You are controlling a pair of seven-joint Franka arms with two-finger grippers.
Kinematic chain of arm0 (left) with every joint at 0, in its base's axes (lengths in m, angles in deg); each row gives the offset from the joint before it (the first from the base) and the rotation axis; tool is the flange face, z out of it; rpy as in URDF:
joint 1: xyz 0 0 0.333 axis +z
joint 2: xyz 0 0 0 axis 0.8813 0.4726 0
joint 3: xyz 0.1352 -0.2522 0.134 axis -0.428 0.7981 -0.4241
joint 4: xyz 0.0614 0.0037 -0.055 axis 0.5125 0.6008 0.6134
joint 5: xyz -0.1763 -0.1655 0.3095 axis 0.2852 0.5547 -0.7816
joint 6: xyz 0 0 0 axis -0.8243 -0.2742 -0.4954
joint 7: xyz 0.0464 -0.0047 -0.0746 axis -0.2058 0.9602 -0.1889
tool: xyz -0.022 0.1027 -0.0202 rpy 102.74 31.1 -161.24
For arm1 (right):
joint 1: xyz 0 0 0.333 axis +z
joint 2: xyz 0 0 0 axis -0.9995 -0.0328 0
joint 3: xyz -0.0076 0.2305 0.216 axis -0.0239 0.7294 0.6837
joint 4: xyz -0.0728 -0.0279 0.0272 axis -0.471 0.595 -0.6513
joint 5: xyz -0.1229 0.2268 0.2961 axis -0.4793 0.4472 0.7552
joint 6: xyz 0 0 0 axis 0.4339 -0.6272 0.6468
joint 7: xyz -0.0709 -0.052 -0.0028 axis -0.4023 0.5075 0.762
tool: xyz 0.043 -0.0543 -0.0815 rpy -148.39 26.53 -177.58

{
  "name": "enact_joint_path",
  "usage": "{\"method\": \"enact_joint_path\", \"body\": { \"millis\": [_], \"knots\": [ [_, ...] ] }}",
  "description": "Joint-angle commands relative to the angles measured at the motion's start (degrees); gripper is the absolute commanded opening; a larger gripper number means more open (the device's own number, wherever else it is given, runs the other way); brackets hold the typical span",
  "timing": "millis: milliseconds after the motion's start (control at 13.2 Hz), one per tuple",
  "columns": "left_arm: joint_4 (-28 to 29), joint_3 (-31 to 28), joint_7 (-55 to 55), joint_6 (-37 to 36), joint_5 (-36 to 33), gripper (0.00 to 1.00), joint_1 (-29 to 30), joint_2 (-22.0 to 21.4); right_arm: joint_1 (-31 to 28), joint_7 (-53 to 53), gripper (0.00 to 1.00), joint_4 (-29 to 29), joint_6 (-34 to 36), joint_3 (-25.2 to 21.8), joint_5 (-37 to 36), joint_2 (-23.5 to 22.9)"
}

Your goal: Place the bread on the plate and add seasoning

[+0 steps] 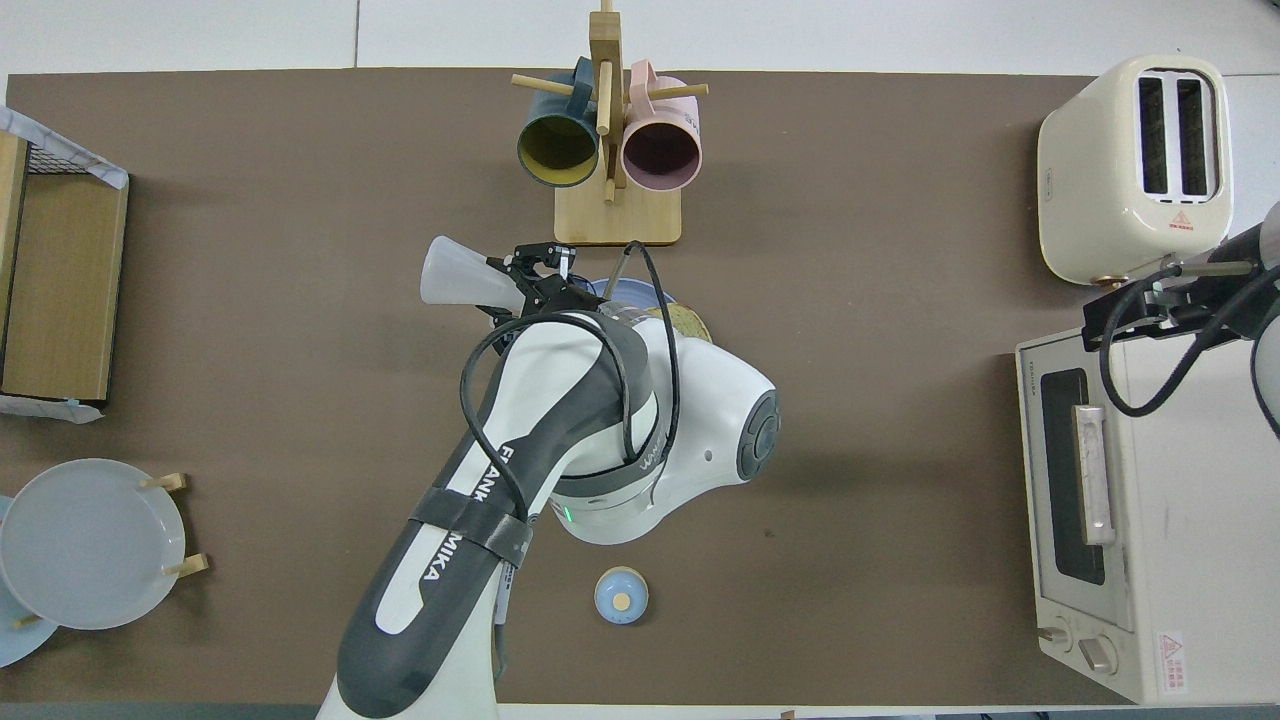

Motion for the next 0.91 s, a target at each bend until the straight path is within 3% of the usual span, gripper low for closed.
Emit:
{"method": "enact_joint_path", "body": {
  "millis": [0, 378, 530, 681, 832],
  "knots": [
    [-1.1, -1.1, -1.4, -3.3, -3.0, 0.0, -1.9, 1.3, -0.6, 2.2, 1.0, -1.8, 0.5, -0.4, 0.1, 2.4],
    [0.0, -0.9, -1.2, -7.9, -11.4, 0.0, -3.2, 2.0, -0.5, 3.3, 1.0, -1.9, -1.4, -0.4, 0.0, 2.2],
    [-1.7, -1.0, -1.2, -11.5, -13.7, 0.0, -5.5, 10.6, -0.5, 2.8, 1.0, -1.7, -1.4, -0.5, 0.0, 2.1],
    [-2.7, -1.1, -1.2, -12.1, -14.7, 0.0, -5.5, 10.7, -0.4, 2.7, 1.0, -1.5, -1.4, -0.4, 0.0, 1.9],
    [-2.3, -1.1, -1.2, -12.2, -20.4, 0.0, -5.0, 10.8, -0.2, 2.9, 1.0, -1.5, -1.0, -0.4, 0.1, 2.4]
  ]
}}
